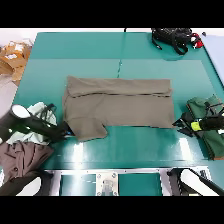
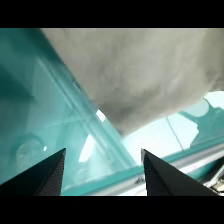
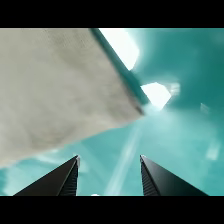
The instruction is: Fold the shirts.
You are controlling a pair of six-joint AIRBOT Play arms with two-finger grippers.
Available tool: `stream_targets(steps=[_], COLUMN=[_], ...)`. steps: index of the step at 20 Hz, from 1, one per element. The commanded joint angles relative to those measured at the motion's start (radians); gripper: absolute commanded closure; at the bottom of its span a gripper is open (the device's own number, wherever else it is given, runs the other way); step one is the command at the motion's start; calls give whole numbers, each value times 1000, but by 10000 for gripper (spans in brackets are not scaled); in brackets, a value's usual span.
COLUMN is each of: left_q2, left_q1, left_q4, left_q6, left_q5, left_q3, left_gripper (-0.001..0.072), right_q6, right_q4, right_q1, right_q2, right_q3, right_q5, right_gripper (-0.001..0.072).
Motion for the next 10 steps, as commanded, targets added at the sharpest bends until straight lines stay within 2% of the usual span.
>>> stream_targets(steps=[1,3,6,7,8,9,10], left_q2=[32,32,32,32,32,32,34], left_q1=[-154,-240,-270,-270,-270,-270,-270], left_q4=[-116,-138,-143,-147,-147,-147,-145], left_q6=[-8,-31,-57,-60,-57,-49,-22], left_q5=[247,362,489,526,537,525,488], left_q3=[-136,-137,-136,-134,-121,-100,-67], left_gripper=[165,166,168,271,465,620,682], right_q6=[-2,-2,-3,-3,-3,-5,-32], right_q4=[127,161,250,272,290,307,318], right_q1=[33,60,90,102,115,124,124], right_q2=[21,-17,-78,-98,-113,-120,-122], right_q3=[-111,-112,-111,-111,-109,-106,-99], right_q5=[-170,-224,-287,-311,-332,-344,-344], right_gripper=[269,269,269,272,305,411,583])
